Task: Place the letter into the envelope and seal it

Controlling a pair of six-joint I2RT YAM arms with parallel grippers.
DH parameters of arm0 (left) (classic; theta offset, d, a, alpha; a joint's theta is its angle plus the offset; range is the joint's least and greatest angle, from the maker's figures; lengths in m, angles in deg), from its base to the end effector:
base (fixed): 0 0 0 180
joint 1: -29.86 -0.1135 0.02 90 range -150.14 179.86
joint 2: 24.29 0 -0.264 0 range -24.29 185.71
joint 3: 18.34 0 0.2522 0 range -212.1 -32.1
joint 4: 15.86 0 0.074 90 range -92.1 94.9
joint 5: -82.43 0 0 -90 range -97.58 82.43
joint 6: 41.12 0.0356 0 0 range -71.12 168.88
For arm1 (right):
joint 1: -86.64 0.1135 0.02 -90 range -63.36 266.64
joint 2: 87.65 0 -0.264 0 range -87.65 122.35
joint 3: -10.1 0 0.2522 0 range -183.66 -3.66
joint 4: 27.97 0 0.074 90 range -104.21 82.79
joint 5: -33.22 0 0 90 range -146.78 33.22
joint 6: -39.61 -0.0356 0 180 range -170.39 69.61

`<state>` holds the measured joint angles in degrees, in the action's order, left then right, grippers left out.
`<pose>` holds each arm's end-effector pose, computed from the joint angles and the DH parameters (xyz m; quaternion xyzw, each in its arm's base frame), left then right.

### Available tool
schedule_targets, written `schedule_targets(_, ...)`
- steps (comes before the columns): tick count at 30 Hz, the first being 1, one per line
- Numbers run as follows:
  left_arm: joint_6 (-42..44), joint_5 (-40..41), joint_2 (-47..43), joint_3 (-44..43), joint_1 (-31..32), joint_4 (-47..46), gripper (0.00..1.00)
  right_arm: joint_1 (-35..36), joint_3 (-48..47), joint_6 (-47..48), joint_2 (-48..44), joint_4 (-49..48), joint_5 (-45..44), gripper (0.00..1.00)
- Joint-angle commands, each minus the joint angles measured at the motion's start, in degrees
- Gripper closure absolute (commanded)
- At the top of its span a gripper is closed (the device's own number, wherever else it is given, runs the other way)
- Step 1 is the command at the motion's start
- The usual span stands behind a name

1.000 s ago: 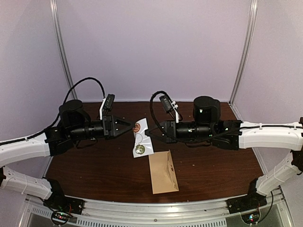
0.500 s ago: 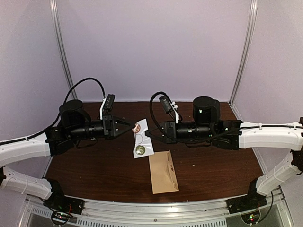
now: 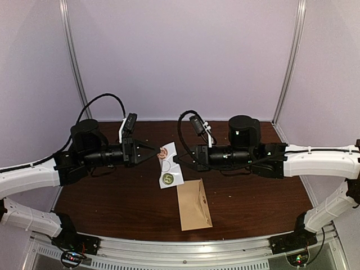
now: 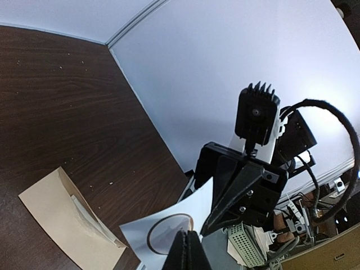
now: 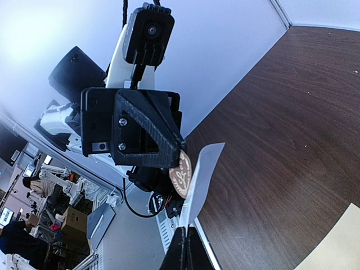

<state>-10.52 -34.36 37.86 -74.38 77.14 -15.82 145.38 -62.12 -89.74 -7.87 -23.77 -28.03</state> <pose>0.1596 -0.1965 0.3087 0.0775 0.7361 -0.6243 0.2498 0.1546 0.2877 0.3187 -0.2810 0.7144 0.5878 0.2552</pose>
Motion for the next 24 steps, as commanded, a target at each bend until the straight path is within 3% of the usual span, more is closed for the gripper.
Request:
schedule_targets(1, -0.54, -0.58, -0.93, 0.54, -0.44, -3.73, 1.0, -0.18, -0.28, 0.12, -0.93, 1.08, -3.14, 1.0)
schedule_targets(14, -0.03, -0.07, -2.29, -0.1, -1.59, -2.5, 1.0, -3.29, 5.22, -3.1, -5.67, 2.26, -8.29, 1.0)
schedule_targets(24, 6.36, 1.96, -0.01, 0.14, -2.48, 6.2, 1.0, -20.42, 25.05, -6.26, -20.8, 2.86, -6.42, 1.0)
